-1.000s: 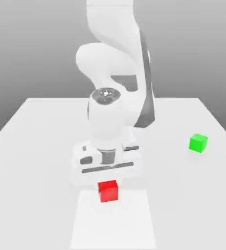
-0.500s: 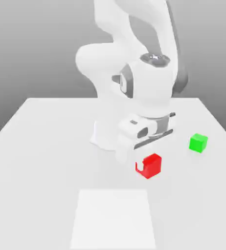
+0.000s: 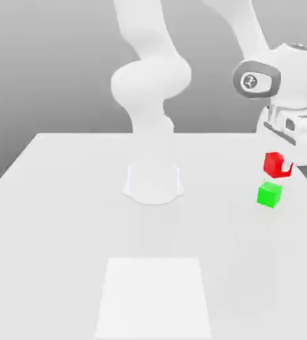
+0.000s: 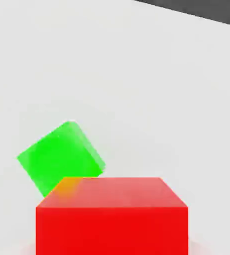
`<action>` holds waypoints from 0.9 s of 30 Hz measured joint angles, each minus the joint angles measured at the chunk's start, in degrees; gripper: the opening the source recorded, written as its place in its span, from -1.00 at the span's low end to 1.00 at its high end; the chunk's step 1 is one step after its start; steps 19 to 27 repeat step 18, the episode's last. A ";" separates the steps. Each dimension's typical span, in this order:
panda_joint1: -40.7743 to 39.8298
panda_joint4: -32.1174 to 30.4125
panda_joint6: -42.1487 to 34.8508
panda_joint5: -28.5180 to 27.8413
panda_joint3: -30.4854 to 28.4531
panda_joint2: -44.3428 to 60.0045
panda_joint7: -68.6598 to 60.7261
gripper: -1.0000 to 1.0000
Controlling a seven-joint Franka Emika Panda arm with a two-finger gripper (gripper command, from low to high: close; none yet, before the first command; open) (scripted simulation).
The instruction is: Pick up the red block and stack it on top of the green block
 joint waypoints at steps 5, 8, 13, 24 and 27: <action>-3.68 0.44 3.18 -7.07 2.65 4.37 4.69 -1.00; -5.76 0.60 5.76 -11.61 3.55 7.39 7.82 -1.00; -7.90 0.61 10.78 -18.56 3.85 12.66 12.67 -1.00; -7.72 0.34 15.16 -21.65 3.10 16.70 14.80 1.00; -7.72 0.34 15.16 -21.65 3.10 16.70 14.80 1.00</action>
